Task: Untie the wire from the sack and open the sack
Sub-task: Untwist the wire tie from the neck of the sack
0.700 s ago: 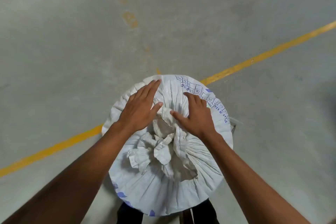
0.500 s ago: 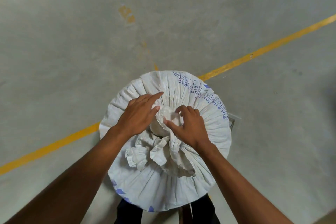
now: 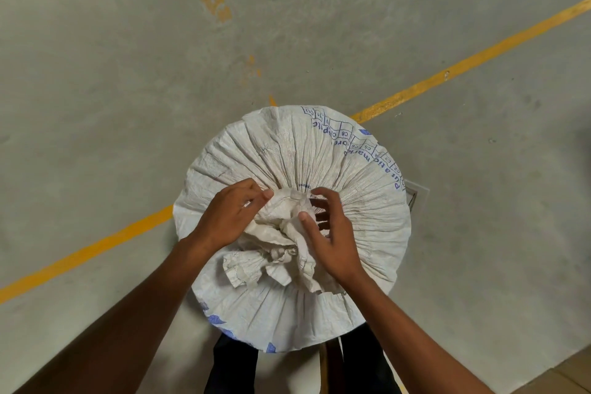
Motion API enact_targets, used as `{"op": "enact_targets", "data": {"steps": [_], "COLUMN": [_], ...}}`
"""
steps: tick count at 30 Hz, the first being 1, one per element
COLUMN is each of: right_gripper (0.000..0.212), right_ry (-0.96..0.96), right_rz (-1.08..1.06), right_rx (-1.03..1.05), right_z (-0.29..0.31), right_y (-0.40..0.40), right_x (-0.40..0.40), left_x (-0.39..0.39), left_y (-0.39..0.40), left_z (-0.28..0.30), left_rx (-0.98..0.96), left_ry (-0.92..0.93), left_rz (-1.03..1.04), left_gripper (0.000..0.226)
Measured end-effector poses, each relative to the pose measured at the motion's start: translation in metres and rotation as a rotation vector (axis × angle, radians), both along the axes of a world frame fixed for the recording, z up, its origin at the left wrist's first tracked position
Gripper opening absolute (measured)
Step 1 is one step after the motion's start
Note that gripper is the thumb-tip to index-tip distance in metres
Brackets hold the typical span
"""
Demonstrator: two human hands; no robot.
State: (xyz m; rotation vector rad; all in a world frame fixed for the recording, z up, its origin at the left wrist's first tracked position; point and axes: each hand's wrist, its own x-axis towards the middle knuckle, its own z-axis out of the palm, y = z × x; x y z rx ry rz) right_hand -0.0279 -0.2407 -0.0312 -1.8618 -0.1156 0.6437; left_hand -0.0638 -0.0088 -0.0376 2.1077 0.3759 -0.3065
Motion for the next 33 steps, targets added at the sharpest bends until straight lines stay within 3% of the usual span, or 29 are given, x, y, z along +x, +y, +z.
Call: {"op": "enact_targets", "data": {"steps": [4,9,12,16,18,21,24,28,33], "right_gripper": [0.062,0.083,0.079,0.061,0.041,0.014,0.011,0.02,0.007], "right_ry": [0.142,0.031,-0.006,0.064,0.103,0.116,0.114,0.142,0.092], "right_rz": [-0.019,-0.065,-0.127,-0.176,-0.218,-0.251,-0.266,-0.263,-0.143], "right_rx": [-0.001,0.08,0.073,-0.022,-0.031,-0.032,-0.131,-0.256,-0.346], "right_z": [0.006,0.007,0.01,-0.001,-0.011,-0.022,-0.039,-0.054,-0.067], "right_y": [-0.002,0.005,0.006,-0.002,-0.007,-0.01,-0.008,0.004,0.011], "right_x": [-0.007,-0.023,-0.031,-0.041,-0.045,-0.045,-0.041,-0.027,-0.019], "left_x": [-0.001,0.005,-0.001,-0.017,-0.022,-0.025,-0.033,-0.041,-0.039], "left_y": [-0.013,-0.02,-0.026,-0.029,-0.033,-0.046,-0.062,-0.072,-0.075], "left_z": [-0.002,0.006,0.014,0.009,0.002,-0.012,-0.028,-0.043,-0.058], "left_rx": [-0.103,-0.345,-0.474,-0.464,-0.371,-0.085,0.104,0.077,0.0], "left_ry": [0.021,0.189,0.265,0.427,0.453,0.377,0.322,0.331,0.337], "left_rz": [0.013,0.076,-0.049,-0.155,-0.116,-0.018,0.093,0.307,0.285], "left_gripper": [0.05,0.081,0.097,0.106,0.1,0.078,0.051,0.014,0.023]}}
